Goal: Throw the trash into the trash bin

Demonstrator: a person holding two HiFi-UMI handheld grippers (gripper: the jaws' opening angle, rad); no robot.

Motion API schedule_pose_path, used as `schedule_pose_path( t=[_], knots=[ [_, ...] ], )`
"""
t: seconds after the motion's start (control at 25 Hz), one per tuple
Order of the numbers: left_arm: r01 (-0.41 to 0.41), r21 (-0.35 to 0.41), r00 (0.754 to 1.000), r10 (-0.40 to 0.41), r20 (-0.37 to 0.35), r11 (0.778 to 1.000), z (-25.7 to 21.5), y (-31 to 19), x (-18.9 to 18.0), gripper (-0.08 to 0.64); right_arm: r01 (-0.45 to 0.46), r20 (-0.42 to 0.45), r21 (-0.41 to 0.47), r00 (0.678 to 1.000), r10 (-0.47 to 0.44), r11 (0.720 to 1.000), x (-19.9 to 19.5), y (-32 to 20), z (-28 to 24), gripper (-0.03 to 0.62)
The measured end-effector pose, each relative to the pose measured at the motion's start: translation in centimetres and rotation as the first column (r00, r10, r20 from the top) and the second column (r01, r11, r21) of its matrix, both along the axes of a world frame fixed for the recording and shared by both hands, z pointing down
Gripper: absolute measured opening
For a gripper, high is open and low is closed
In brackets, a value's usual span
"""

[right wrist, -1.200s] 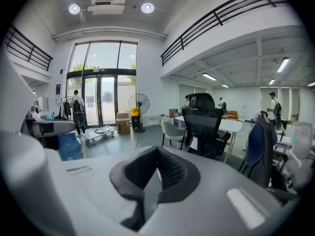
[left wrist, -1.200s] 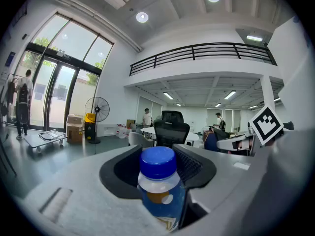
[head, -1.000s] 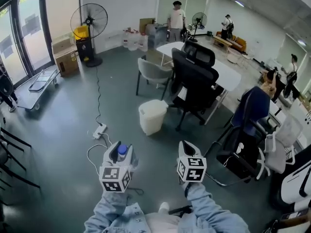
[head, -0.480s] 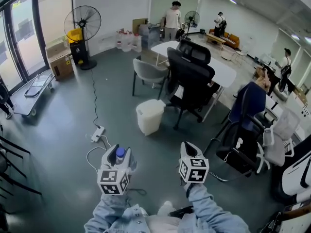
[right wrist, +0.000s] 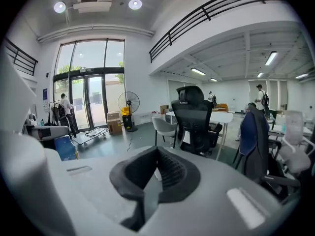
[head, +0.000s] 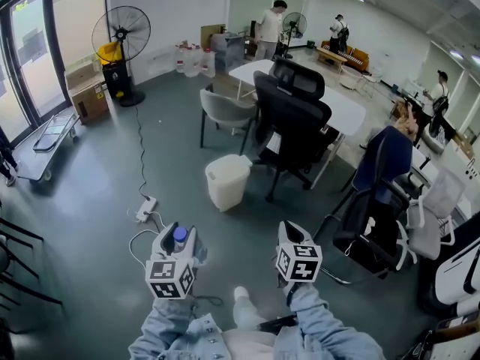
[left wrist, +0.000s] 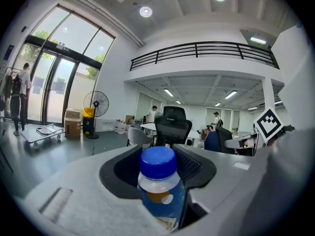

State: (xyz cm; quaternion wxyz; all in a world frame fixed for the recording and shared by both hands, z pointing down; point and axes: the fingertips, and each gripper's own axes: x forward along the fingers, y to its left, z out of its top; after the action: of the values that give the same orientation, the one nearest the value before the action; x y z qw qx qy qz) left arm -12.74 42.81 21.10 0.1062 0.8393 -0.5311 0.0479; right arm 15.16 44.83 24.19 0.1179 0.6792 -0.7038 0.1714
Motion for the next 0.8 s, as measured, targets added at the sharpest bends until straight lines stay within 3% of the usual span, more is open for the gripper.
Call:
schedule_pose_path(
  t=[0.32, 0.8],
  knots=[
    [0.048, 0.030, 0.999, -0.048, 0.025, 0.998, -1.6, -7.7, 2.9, 0.202, 0.033, 0.023, 0.012, 0.999, -0.034, 0.999, 3.5, -9.0, -0.6, 0.003],
    [0.140, 0.035, 0.989, -0.142, 0.037, 0.989, -2.3, -14.4, 5.1, 0.202, 0.116, 0.036, -0.019, 0.993, -0.115, 0.993, 6.7, -17.7, 0.1, 0.003]
  ],
)
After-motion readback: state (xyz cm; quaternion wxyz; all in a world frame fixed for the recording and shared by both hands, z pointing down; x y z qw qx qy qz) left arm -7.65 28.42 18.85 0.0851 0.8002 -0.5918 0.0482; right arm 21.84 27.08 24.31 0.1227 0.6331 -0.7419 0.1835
